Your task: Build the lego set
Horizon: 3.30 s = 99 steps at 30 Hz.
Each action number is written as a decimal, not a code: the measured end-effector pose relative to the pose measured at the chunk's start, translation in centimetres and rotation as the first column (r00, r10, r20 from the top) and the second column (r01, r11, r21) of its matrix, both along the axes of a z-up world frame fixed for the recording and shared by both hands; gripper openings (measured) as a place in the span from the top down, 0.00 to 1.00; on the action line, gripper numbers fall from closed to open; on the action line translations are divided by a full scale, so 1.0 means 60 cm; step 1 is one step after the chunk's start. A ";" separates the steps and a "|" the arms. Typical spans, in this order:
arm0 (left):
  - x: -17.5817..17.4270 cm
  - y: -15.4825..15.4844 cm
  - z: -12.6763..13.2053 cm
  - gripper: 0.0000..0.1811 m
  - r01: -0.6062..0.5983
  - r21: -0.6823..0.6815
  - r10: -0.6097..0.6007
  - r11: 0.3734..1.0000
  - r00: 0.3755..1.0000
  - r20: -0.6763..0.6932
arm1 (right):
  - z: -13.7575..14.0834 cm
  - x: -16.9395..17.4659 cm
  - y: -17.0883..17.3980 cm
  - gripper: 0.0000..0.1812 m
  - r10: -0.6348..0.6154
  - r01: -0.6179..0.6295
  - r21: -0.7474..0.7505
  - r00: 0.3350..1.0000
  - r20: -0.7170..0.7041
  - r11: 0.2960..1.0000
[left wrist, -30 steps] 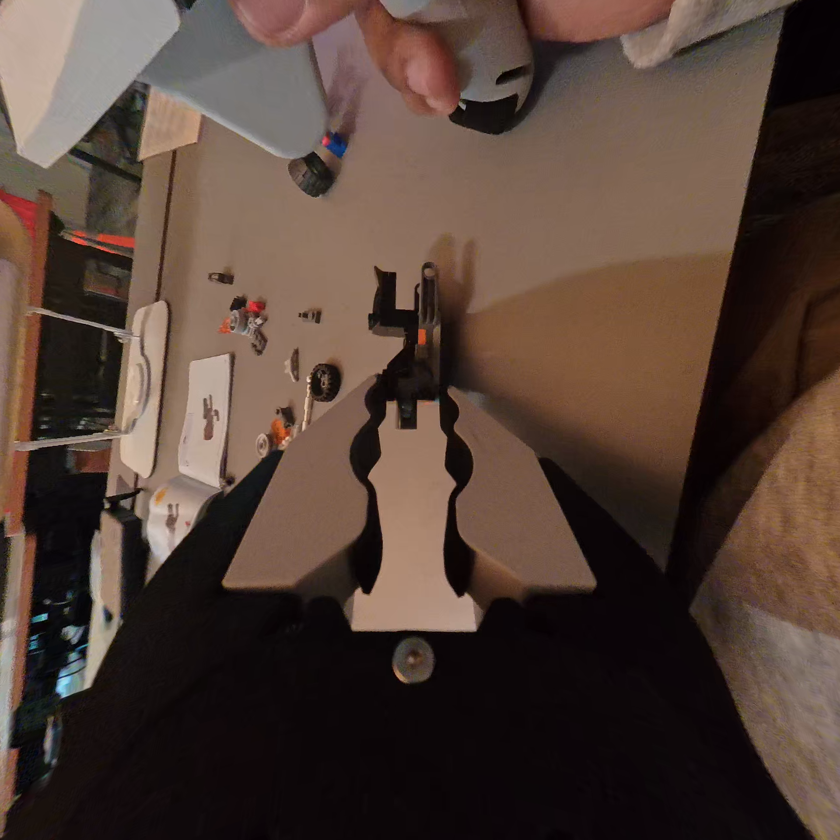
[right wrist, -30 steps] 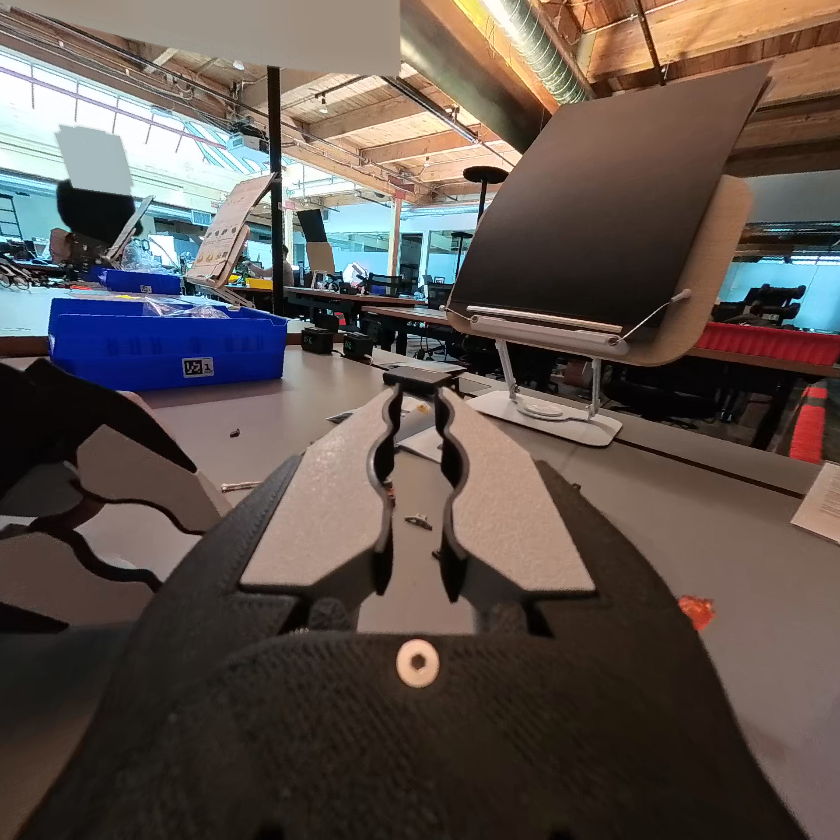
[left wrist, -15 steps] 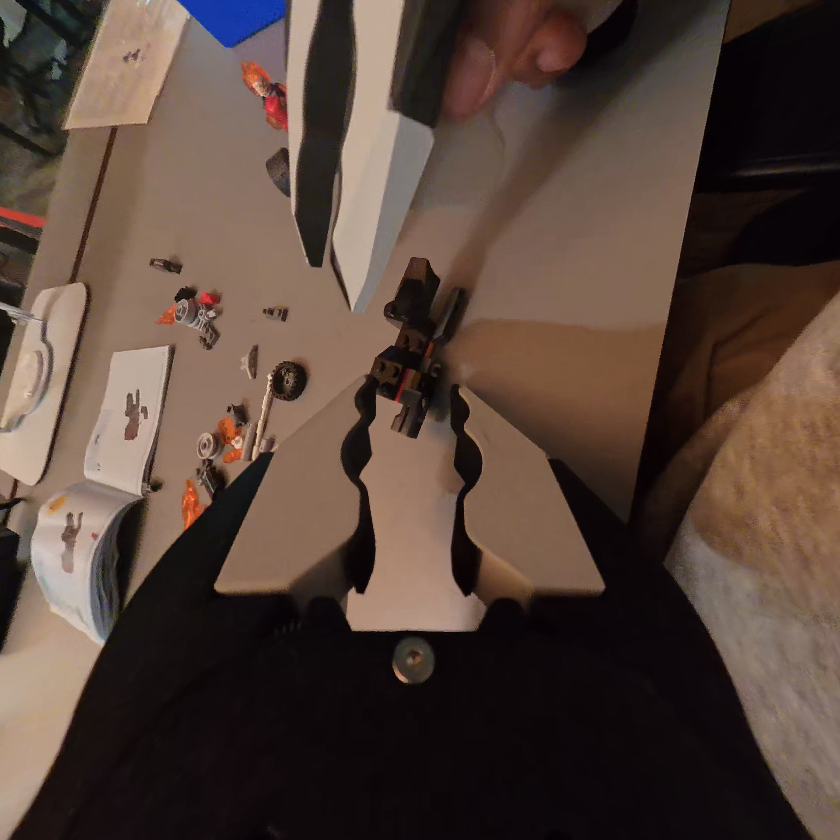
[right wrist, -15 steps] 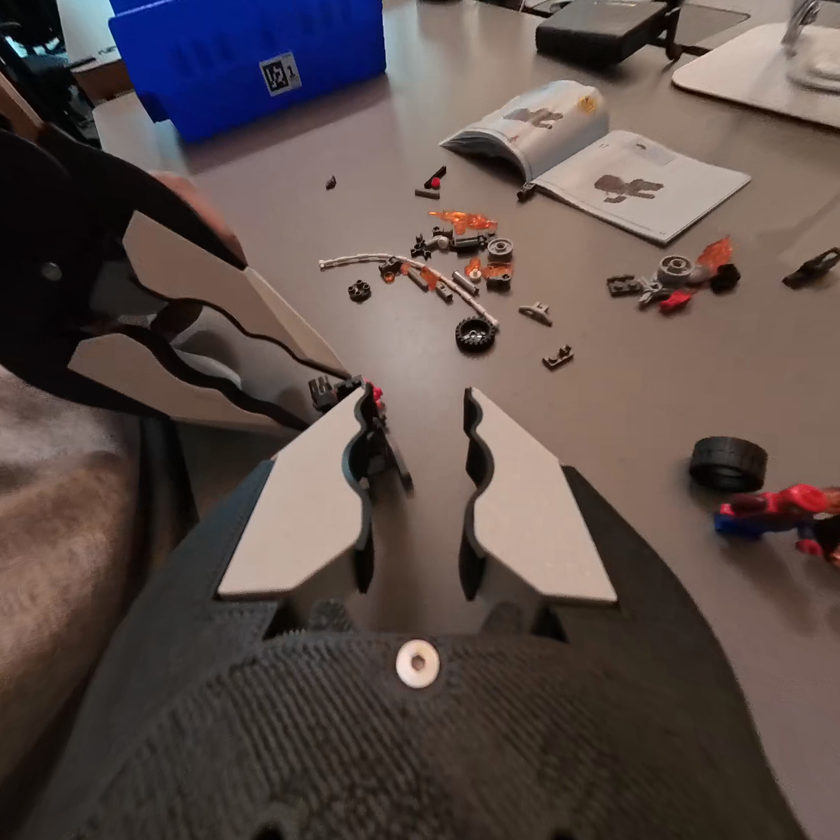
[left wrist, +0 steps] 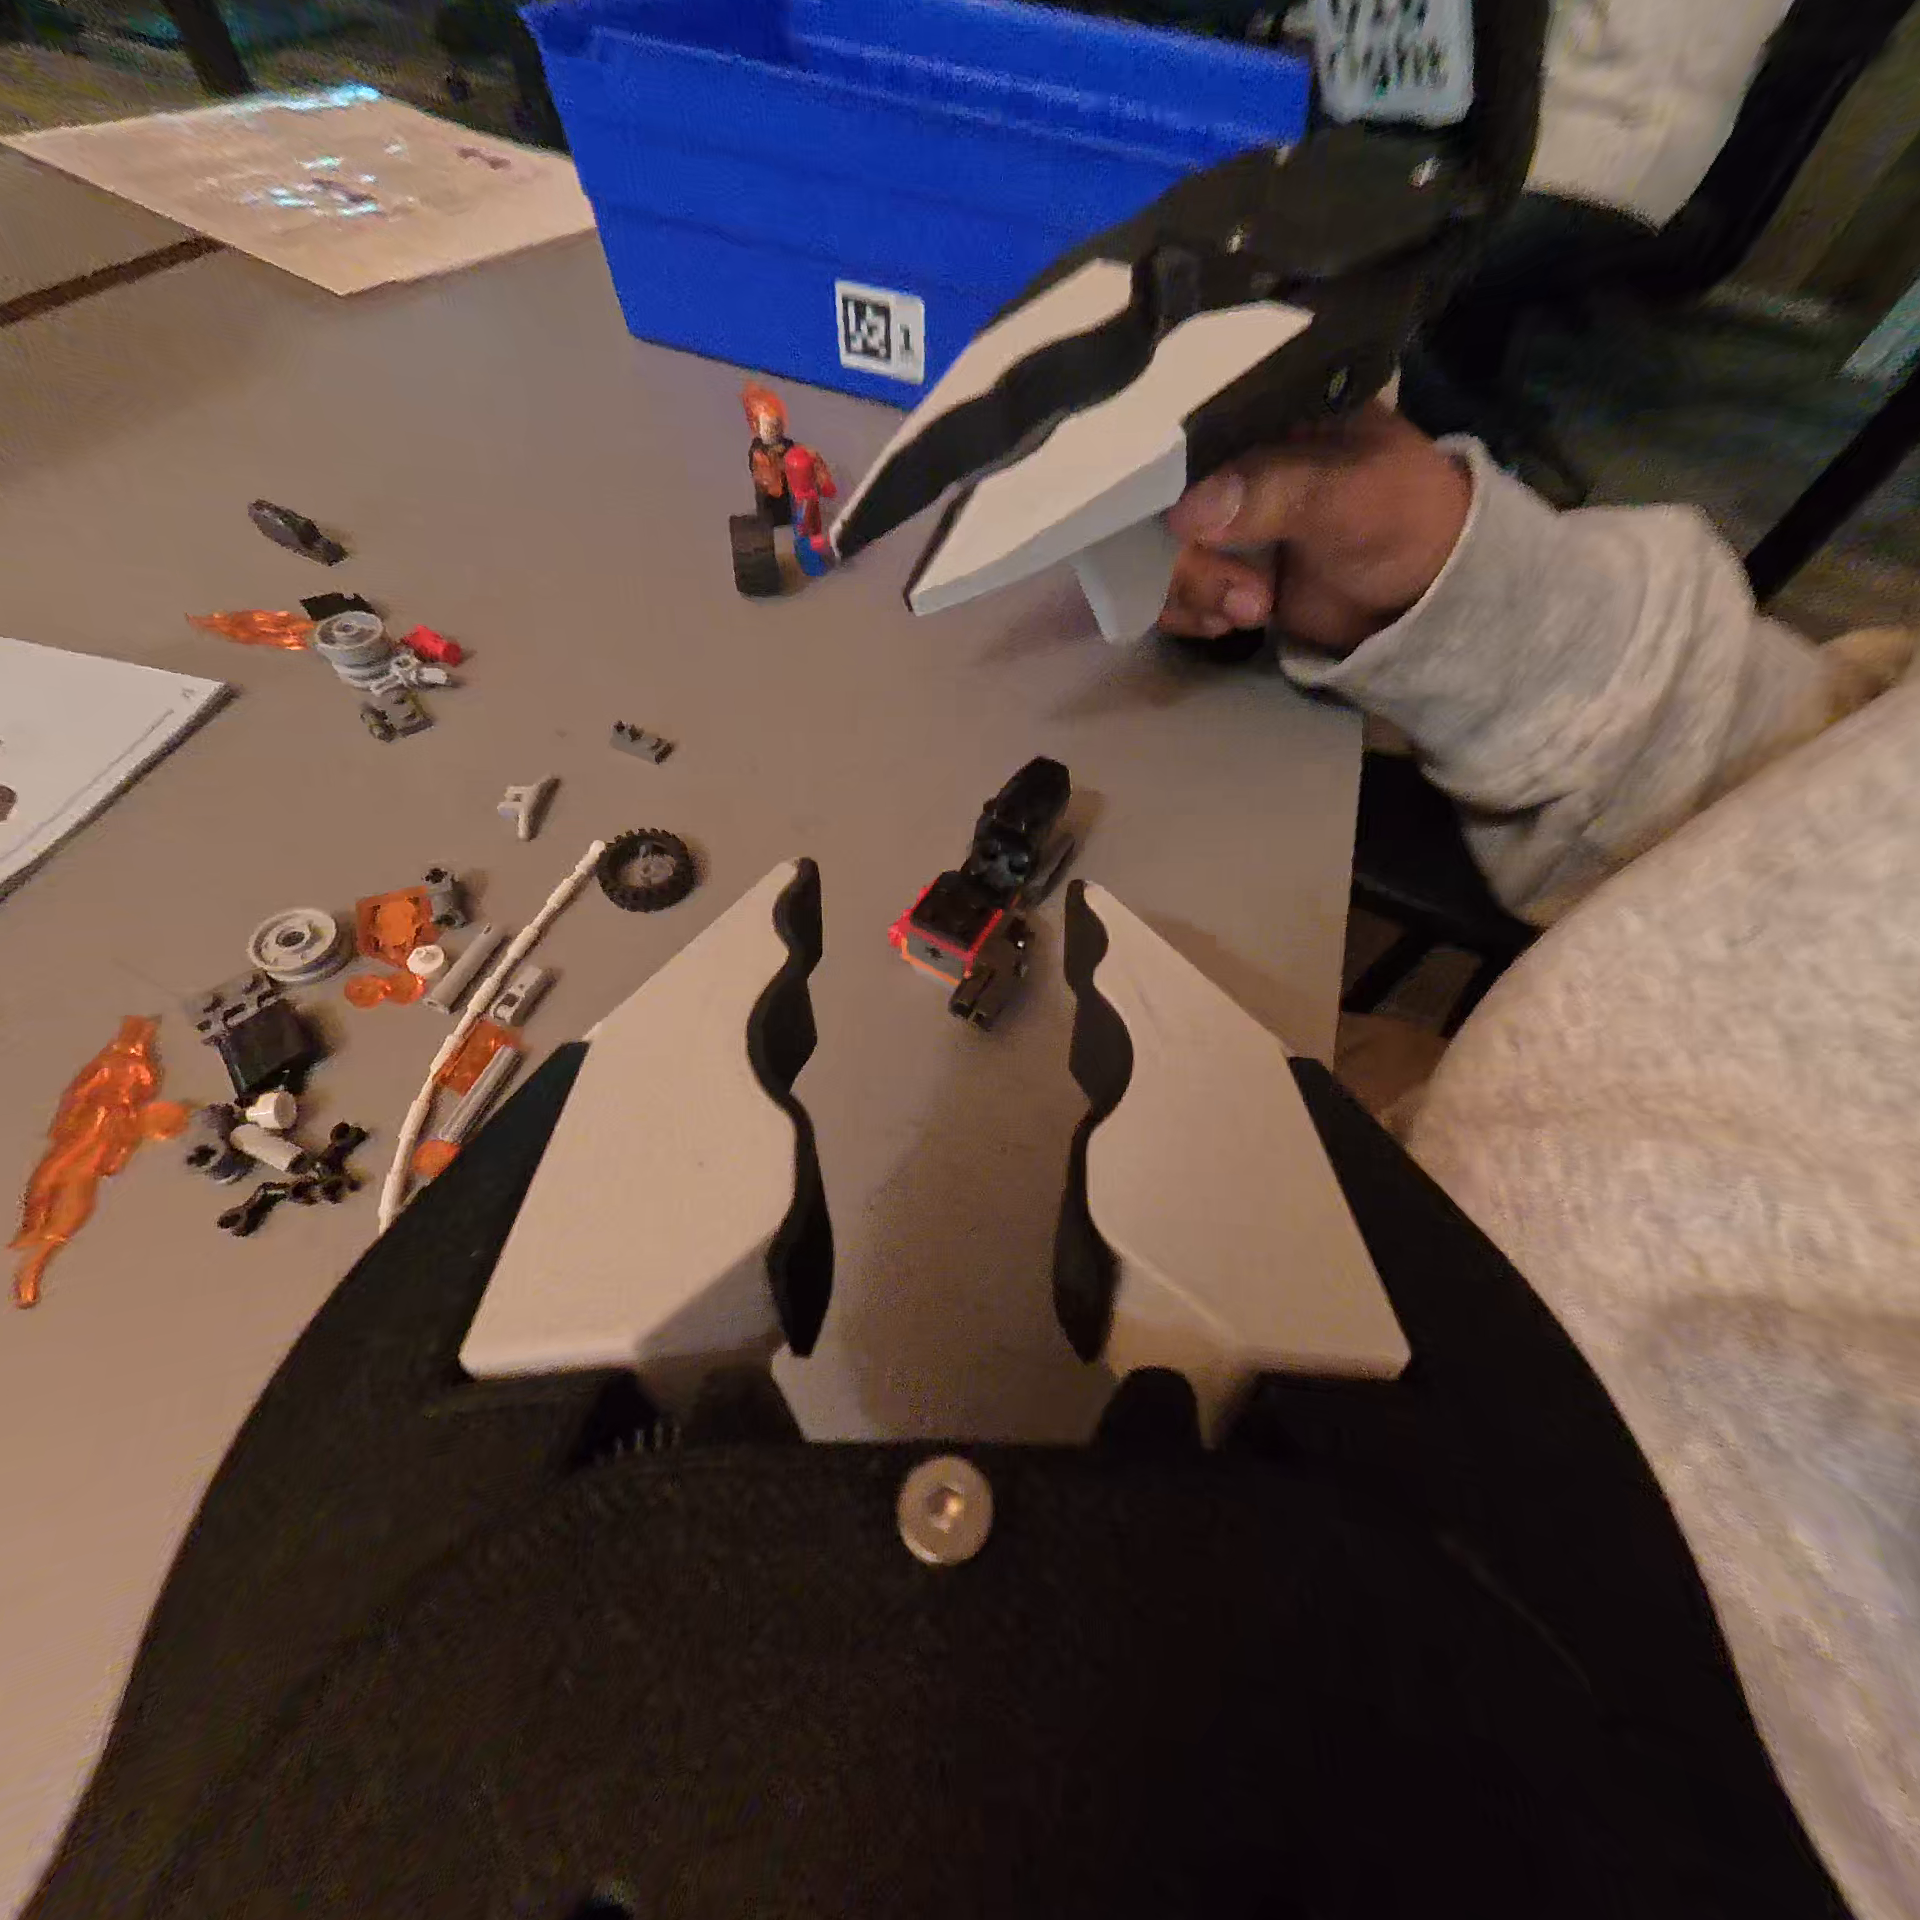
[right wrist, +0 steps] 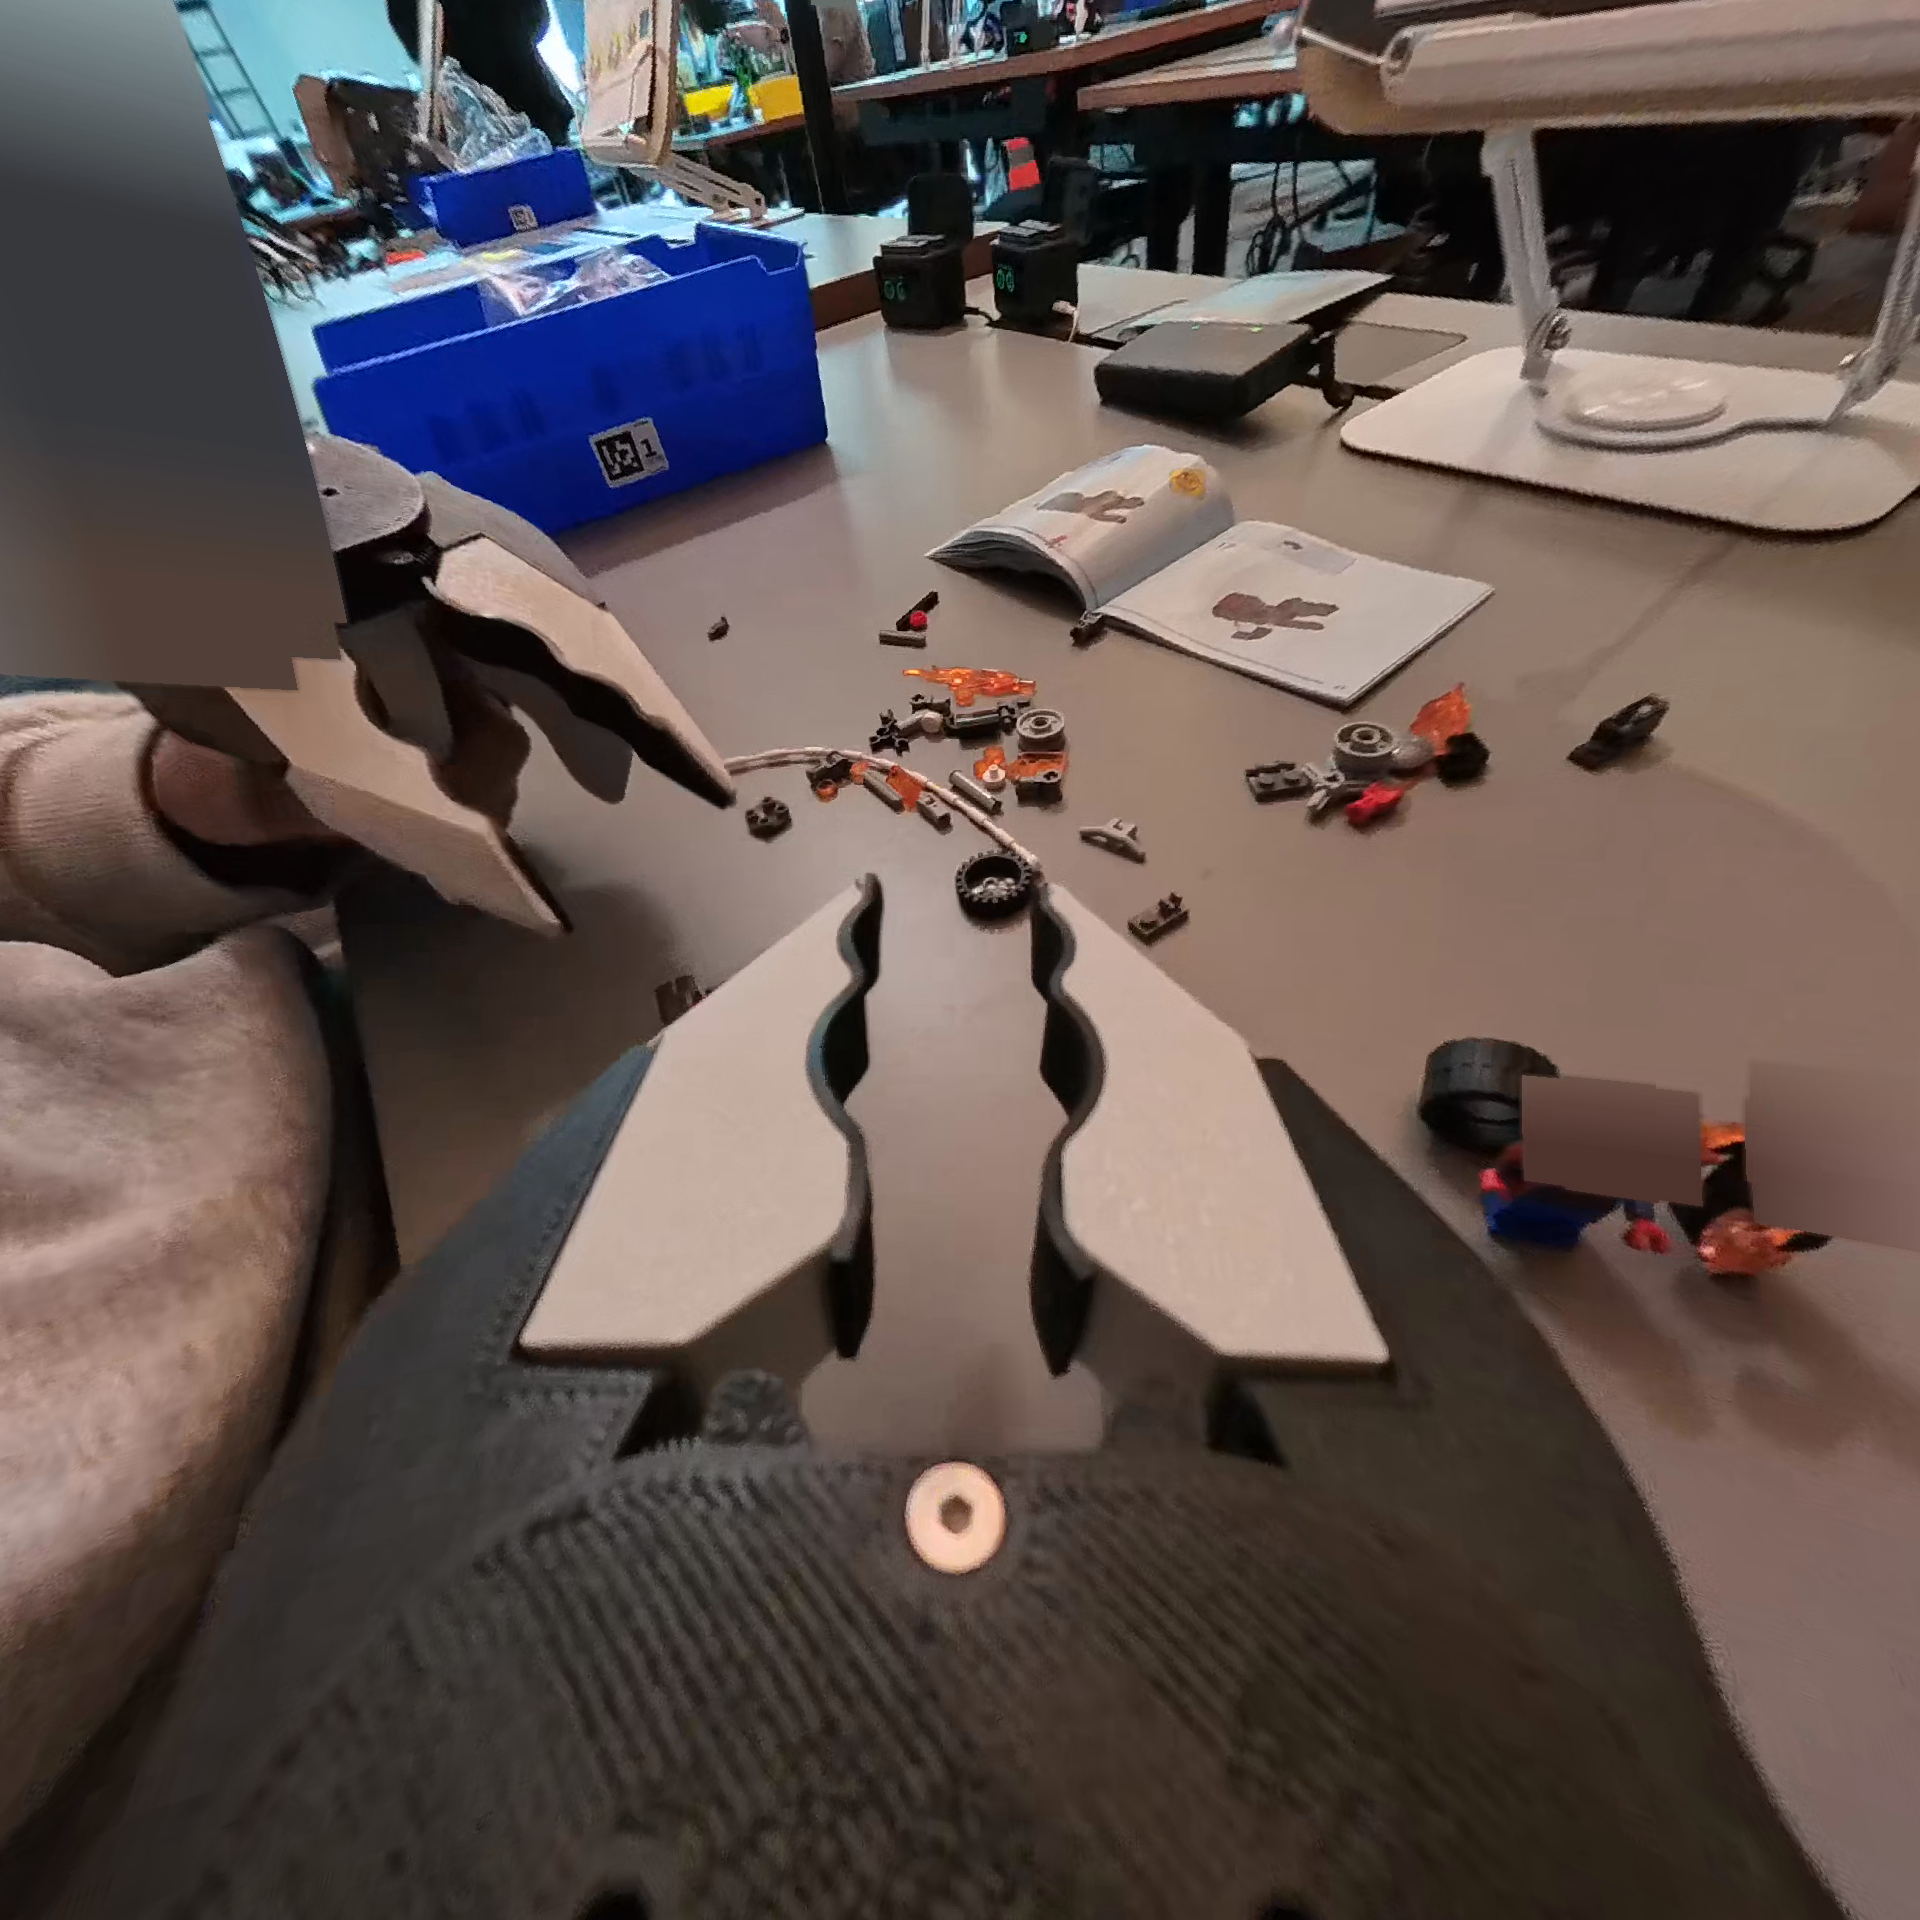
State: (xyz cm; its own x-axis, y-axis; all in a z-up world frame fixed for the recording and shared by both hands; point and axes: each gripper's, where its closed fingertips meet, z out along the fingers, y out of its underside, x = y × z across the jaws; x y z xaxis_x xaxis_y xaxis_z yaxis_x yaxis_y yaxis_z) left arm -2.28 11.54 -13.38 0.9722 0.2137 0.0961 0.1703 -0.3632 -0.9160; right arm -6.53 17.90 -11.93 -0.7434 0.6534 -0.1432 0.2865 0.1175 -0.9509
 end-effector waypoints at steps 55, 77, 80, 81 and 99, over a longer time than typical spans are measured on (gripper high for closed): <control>-0.065 -0.015 0.085 0.56 -0.076 0.377 -0.078 0.923 0.923 0.376 | 0.015 -0.005 -0.008 0.86 -0.003 0.004 0.011 0.995 -0.101 1.000; -0.447 -0.002 -0.103 0.48 -0.514 -0.432 0.570 0.741 0.822 0.000 | 0.030 0.011 -0.005 0.87 0.009 -0.013 -0.022 0.986 -0.166 1.000; -0.446 -0.001 -0.103 0.48 -0.518 -0.439 0.578 0.734 0.816 0.006 | 0.029 0.010 -0.006 0.87 0.009 -0.012 -0.018 0.987 -0.162 1.000; -0.446 -0.001 -0.104 0.48 -0.516 -0.443 0.578 0.733 0.816 0.006 | 0.029 0.010 -0.006 0.87 0.009 -0.012 -0.017 0.987 -0.162 1.000; -0.471 -0.028 -0.100 0.85 -0.536 -0.472 0.591 0.699 0.806 -0.040 | 0.021 0.009 -0.011 0.87 0.002 0.005 0.036 0.985 -0.171 0.999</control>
